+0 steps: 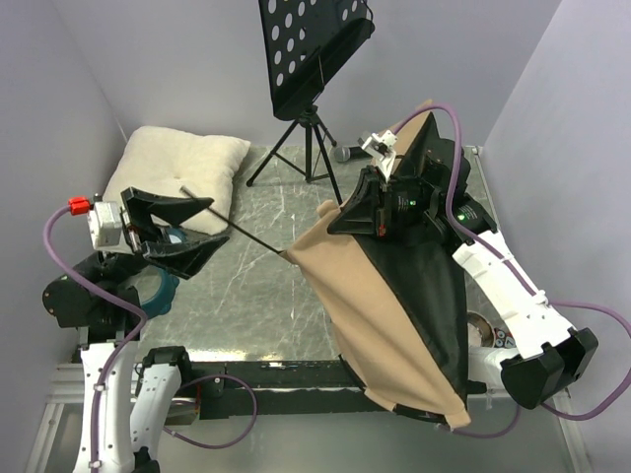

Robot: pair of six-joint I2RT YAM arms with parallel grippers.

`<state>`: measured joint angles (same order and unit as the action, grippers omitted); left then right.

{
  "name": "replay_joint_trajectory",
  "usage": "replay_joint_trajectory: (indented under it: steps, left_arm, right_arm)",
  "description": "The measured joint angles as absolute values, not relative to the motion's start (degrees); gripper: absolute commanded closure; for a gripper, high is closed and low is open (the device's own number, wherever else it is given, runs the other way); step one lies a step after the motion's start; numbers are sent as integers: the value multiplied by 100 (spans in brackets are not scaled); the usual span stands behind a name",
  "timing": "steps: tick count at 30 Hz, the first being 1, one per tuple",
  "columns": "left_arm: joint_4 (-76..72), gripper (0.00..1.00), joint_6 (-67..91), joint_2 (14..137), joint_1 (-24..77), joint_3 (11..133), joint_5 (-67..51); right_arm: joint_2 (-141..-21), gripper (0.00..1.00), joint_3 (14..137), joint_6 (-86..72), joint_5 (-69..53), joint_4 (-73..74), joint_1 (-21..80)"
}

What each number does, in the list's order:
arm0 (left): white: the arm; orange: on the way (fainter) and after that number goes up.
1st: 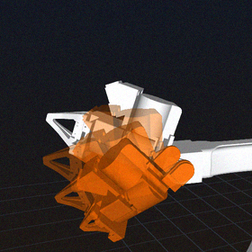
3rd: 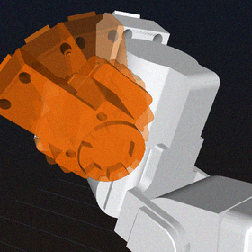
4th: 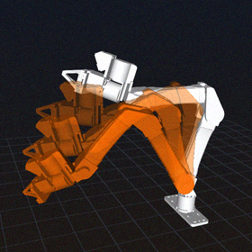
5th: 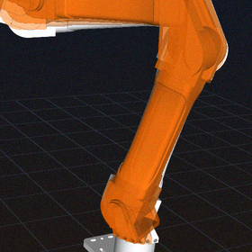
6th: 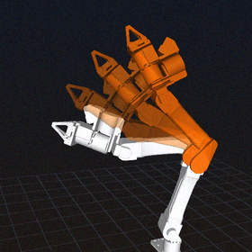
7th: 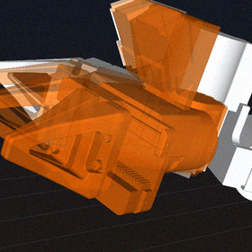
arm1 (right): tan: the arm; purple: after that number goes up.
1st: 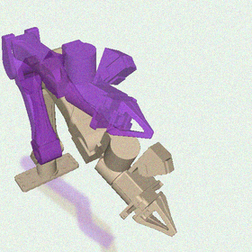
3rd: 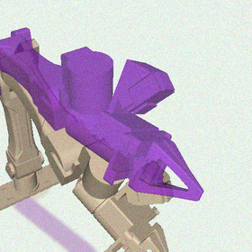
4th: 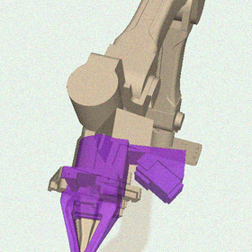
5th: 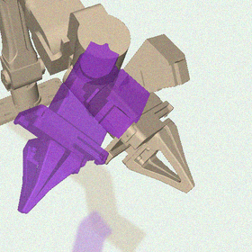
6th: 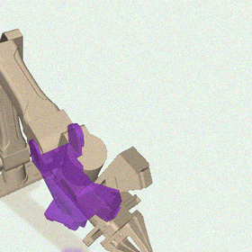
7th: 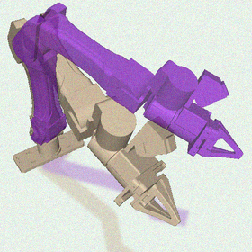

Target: Set up the pet tent

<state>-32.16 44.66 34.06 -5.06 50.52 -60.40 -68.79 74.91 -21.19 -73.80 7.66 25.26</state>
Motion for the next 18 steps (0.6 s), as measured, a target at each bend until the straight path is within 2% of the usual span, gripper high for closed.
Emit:
replay_joint_trajectory:
  steps: [10, 18]
  left_arm:
    - [-4834, 42, 5559, 3618, -506, 5050, -5756]
    - [-5457, 55, 6243, 4134, -506, 5406, -5459]
  right_arm:
    - [-6899, 100, 7491, -2209, -7467, 644, 2523]
    - [-6899, 100, 7478, -2270, -7472, 607, 2523]
